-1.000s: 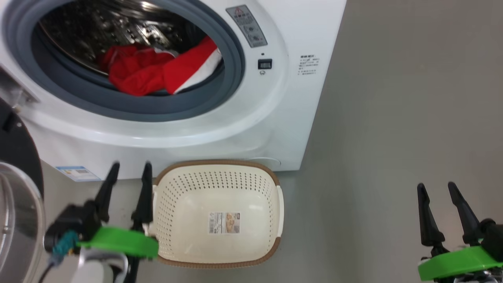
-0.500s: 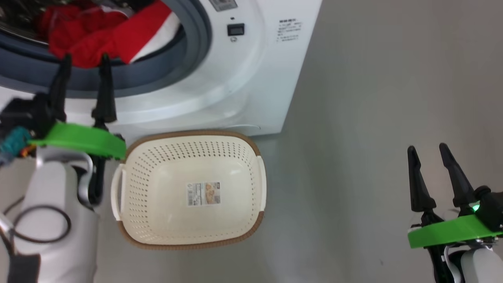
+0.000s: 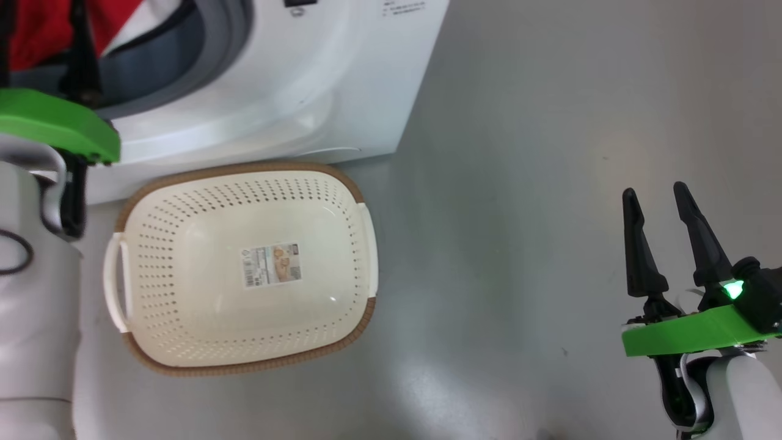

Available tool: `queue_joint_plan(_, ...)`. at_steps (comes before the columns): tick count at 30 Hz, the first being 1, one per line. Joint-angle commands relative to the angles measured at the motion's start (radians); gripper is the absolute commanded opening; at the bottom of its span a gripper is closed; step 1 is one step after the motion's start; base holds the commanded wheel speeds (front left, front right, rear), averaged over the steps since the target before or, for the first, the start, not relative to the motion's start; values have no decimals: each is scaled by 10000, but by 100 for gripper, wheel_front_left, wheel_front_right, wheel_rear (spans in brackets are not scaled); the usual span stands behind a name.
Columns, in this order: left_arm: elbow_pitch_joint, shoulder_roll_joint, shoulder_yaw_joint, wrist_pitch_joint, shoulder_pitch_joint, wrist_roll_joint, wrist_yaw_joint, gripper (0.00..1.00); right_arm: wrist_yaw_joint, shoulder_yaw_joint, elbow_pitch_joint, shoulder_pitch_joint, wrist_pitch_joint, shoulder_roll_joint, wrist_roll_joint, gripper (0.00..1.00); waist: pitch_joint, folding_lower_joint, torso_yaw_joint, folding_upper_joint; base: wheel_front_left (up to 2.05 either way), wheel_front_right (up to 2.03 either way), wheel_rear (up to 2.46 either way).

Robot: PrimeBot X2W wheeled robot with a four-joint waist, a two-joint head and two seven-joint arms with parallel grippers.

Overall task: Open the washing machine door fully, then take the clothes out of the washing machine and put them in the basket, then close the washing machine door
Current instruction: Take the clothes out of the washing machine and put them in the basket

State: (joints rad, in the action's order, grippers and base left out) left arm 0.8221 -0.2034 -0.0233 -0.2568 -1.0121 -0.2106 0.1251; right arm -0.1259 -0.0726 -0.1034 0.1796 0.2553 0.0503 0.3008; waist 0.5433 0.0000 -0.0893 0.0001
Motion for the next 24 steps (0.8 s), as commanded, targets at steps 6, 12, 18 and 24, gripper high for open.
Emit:
queue_joint_plan(6,623,-1174,41,-49,-824,-18,56,100,-48,526,369,217,65,2,152,100,691,0,-681,-1,0,0,0)
queue_joint_plan(12,1057,-1566,227,-49,-1189,-268,56,100,-48,756,400,240,65,1,185,100,877,0,-902,-1,0,0,0)
queue_joint_plan(18,1408,-1778,824,-49,-1262,-701,56,100,-48,850,457,227,65,0,214,100,916,0,-993,-1,0,0,0)
queue_joint_plan(24,1864,-1855,1399,-49,-1339,-1142,56,100,-48,910,583,218,65,0,238,100,867,0,-1003,-1,0,0,0)
